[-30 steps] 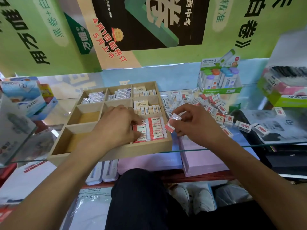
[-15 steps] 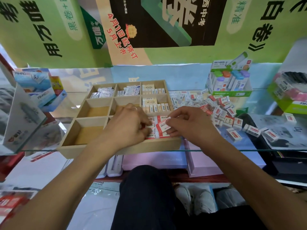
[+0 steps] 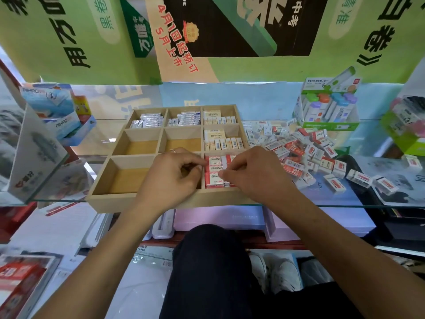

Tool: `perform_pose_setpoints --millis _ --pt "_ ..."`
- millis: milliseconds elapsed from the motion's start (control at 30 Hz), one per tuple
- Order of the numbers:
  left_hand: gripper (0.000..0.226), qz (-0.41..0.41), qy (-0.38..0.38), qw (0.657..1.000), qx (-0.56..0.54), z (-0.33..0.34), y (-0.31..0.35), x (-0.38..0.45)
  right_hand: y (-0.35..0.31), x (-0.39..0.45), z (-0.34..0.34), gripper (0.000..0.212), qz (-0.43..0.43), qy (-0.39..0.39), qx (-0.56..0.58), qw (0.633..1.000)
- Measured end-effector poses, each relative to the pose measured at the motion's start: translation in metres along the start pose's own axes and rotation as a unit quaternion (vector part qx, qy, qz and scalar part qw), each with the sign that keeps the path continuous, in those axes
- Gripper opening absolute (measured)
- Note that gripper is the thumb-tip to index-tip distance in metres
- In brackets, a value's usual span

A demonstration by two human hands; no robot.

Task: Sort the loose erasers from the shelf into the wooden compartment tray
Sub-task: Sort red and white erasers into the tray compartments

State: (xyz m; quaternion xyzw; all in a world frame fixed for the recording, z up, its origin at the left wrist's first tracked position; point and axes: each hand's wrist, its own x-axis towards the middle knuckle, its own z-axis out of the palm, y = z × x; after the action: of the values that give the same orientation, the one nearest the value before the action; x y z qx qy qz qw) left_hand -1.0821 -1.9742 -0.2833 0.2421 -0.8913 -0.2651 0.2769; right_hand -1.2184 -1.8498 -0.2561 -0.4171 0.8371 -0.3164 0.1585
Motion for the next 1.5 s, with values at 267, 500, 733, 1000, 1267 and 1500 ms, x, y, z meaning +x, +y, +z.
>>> perform_pose_setpoints --millis 267,500,733,1000,1267,1500 --pt "0.026 0.034 -0.033 0.999 0.011 -0.001 0.006 -0.005 0.001 0.01 0.001 0.018 0.019 0.015 -0.005 1.0" --pt "0.024 0.04 -0.046 0.998 0.03 0.0 0.004 -0.004 -0.001 0.013 -0.009 0.012 0.002 -0.044 -0.015 0.999" --pt "0.024 0.095 -0.104 0.988 0.061 0.003 0.018 0.011 -0.002 0.018 -0.023 0.007 -0.014 -0.111 -0.016 0.994" --pt "0.021 0.096 -0.167 0.981 0.034 -0.003 0.026 0.033 0.005 0.019 -0.024 0.024 -0.053 -0.134 -0.039 0.989" --pt "0.018 0.083 -0.17 0.978 0.082 0.001 0.034 0.036 0.016 0.019 -0.022 0.029 -0.061 -0.1 -0.017 0.993" --pt "0.014 0.062 -0.2 0.97 0.121 0.003 0.043 0.037 0.02 0.016 -0.022 0.031 -0.064 -0.086 0.022 0.994"
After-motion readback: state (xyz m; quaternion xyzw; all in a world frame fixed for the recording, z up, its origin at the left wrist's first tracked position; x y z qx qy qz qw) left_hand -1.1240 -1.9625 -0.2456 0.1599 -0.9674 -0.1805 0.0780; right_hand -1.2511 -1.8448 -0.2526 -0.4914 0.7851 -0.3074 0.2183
